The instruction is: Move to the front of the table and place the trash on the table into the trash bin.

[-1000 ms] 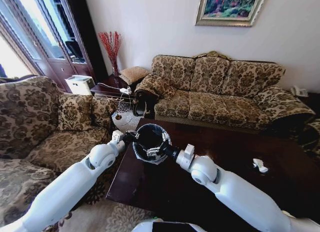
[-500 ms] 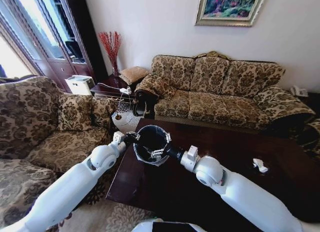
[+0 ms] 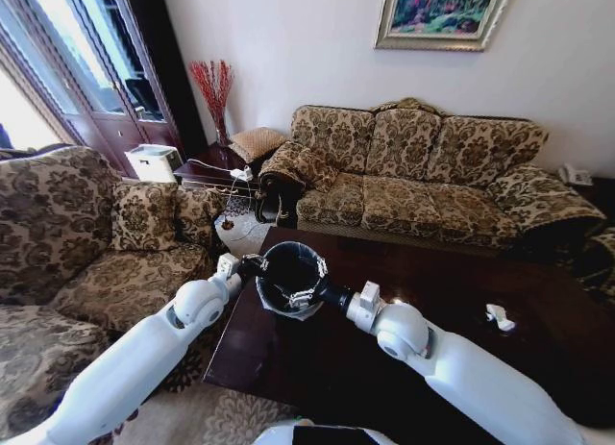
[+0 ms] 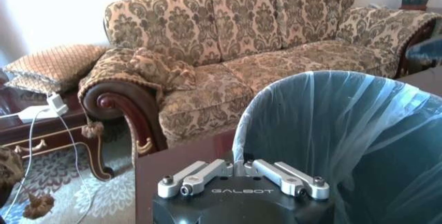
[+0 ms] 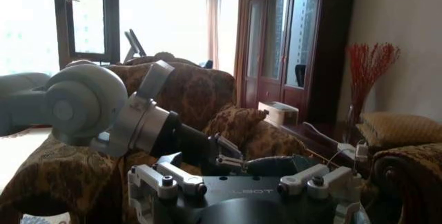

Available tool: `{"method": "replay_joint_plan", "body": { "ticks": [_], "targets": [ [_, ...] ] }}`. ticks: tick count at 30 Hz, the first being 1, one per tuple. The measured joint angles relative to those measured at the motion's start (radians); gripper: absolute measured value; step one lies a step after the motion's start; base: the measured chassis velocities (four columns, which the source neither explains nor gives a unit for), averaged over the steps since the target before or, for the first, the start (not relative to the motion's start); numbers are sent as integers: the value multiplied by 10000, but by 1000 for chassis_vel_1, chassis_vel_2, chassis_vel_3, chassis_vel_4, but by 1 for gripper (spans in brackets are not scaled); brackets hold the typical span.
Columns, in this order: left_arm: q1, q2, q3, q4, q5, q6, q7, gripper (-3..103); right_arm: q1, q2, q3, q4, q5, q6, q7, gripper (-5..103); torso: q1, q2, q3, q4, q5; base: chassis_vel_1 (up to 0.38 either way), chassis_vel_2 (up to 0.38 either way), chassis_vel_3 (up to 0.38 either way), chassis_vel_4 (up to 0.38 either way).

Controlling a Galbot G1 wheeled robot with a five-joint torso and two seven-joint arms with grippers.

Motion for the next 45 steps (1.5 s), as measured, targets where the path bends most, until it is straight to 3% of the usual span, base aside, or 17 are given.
{"method": "replay_joint_plan", "body": {
  "ticks": [25,31,39,45],
  "targets": [
    [315,26,-361,-87,23,-10,23,2,-610,-171,303,259,-160,71,-50,100,0,0,0,1,1,-41,-40,-41,-45],
    [361,-52,-385,-134,58,-68,51,2,-1087,-185,740,468,-364,104,25,100,0,0,0,-9,1,-105,-100,-118,-123],
    [617,-105,-499,-257,182,-234,103,2,-1692,-279,1366,732,-804,114,64,100,0,0,0,4,3,-36,-27,-32,-28],
    [917,-124,-587,-492,241,-275,111,2,-1765,-167,1493,660,-987,227,88,100,0,0,0,0,0,0,0,0,0]
  ]
}}
